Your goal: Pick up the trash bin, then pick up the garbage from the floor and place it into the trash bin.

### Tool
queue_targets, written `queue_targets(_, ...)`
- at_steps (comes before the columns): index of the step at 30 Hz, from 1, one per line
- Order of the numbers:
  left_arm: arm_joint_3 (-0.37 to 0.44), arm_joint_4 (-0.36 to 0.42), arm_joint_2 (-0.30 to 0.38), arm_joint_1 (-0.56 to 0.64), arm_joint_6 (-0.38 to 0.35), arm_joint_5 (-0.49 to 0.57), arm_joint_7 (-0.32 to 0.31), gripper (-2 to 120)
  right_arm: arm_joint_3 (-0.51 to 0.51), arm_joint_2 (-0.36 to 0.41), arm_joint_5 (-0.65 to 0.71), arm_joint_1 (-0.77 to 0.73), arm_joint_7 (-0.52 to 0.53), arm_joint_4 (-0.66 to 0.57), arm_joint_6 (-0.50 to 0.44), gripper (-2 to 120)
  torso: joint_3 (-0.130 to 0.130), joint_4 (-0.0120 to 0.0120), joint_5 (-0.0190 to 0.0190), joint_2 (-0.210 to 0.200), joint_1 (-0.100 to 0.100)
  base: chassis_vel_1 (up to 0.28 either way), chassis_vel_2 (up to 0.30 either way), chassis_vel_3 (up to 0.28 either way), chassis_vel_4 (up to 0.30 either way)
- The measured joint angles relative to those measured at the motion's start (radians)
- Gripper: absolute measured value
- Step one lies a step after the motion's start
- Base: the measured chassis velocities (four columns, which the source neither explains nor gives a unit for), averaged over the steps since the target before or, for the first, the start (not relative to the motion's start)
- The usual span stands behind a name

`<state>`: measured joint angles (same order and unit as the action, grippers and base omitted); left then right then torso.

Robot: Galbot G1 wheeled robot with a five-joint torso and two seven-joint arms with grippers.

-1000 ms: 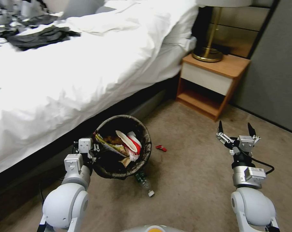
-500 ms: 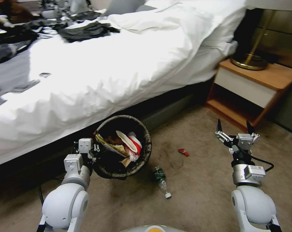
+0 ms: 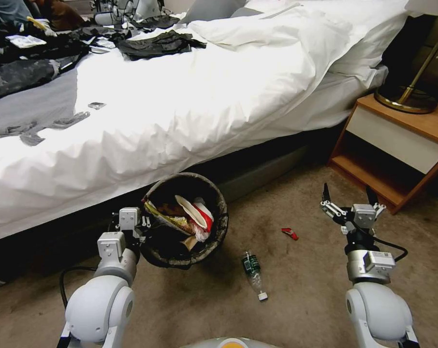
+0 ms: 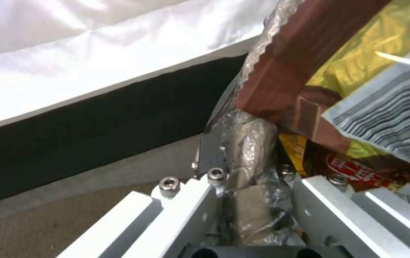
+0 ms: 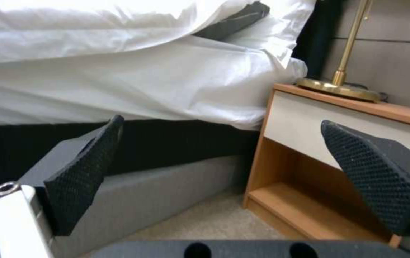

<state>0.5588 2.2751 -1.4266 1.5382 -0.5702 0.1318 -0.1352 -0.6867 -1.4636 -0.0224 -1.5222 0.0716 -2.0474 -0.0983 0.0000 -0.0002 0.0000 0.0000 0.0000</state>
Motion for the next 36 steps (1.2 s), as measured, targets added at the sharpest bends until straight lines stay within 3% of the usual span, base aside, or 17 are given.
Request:
queue_targets(3,0.0,0.0,0.003,0.001,-0.001,-0.001,0.0,0,0.015,0.041,0.023,0.015,0.015,-0.003,0.056,100,0.0,0.0,0.0002,0.0,0.0,0.0,0.0,0.0,0.0)
queue_targets(6,-0.004,0.008,0.005,0.006,-0.007,-0.007,0.0,0,0.052,0.131,0.124,0.086,0.019,-0.001,0.271,100,0.0,0.0003,0.0,0.0,0.0,0.0,0.0,0.0,0.0)
queue_targets(7,-0.004,0.008,0.005,0.006,-0.007,-0.007,0.0,0,0.052,0.131,0.124,0.086,0.019,-0.001,0.271,100,0.0,0.0003,0.0,0.0,0.0,0.0,0.0,0.0,0.0)
queue_targets(8,-0.006,0.012,0.005,0.007,-0.009,-0.009,0.001,0,0.063,0.152,0.156,0.109,0.021,0.007,0.332,100,0.0,0.0004,0.0002,0.0,0.0,0.0,0.0,0.0,0.0)
queue_targets(10,-0.01,0.026,0.004,0.011,-0.015,-0.016,0.005,0,0.106,0.223,0.244,0.196,0.023,0.05,0.522,100,0.0,0.0004,0.0003,0.0,0.0,0.0,0.0,0.0,0.0)
queue_targets(11,-0.01,0.026,0.004,0.011,-0.015,-0.016,0.005,0,0.106,0.223,0.244,0.196,0.023,0.05,0.522,100,0.0,0.0004,0.0003,0.0,0.0,0.0,0.0,0.0,0.0)
queue_targets(13,-0.01,0.035,0.004,0.013,-0.016,-0.02,0.009,0,0.15,0.288,0.316,0.285,0.008,0.098,0.656,100,0.0,0.0002,0.0001,0.0,0.0,0.0,0.0,0.0,0.0)
queue_targets(14,-0.01,0.035,0.004,0.013,-0.016,-0.02,0.009,0,0.15,0.288,0.316,0.285,0.008,0.098,0.656,100,0.0,0.0002,0.0001,0.0,0.0,0.0,0.0,0.0,0.0)
queue_targets(16,-0.01,0.041,0.003,0.015,-0.016,-0.023,0.013,0,0.205,0.342,0.412,0.379,0.002,0.161,0.76,100,0.0,0.0003,0.0001,0.0,0.0,0.0,0.0,0.0,0.0)
queue_targets(20,-0.01,0.045,0.002,0.021,-0.016,-0.029,0.014,0,0.276,0.383,0.497,0.492,-0.004,0.249,0.834,100,0.0,0.0004,-0.0002,0.0,0.0,0.0,0.0,0.0,0.0)
queue_targets(25,-0.01,0.046,-0.003,0.025,-0.011,-0.038,0.016,0,0.342,0.392,0.522,0.587,-0.024,0.368,0.851,100,0.0,0.0004,-0.0001,0.0,0.0,0.0,0.0,0.0,0.0)
queue_targets(28,-0.007,0.046,-0.006,0.03,-0.008,-0.043,0.02,0,0.428,0.352,0.521,0.699,-0.058,0.548,0.85,100,0.0,0.0004,0.0001,0.0,0.0,0.0,0.0,0.0,0.0)
queue_targets(36,-0.005,0.037,-0.007,0.027,-0.005,-0.044,0.02,0,0.472,0.312,0.492,0.725,-0.077,0.646,0.843,100,0.0,0.0002,0.0,0.0,0.0,0.0,0.0,0.0,0.0)
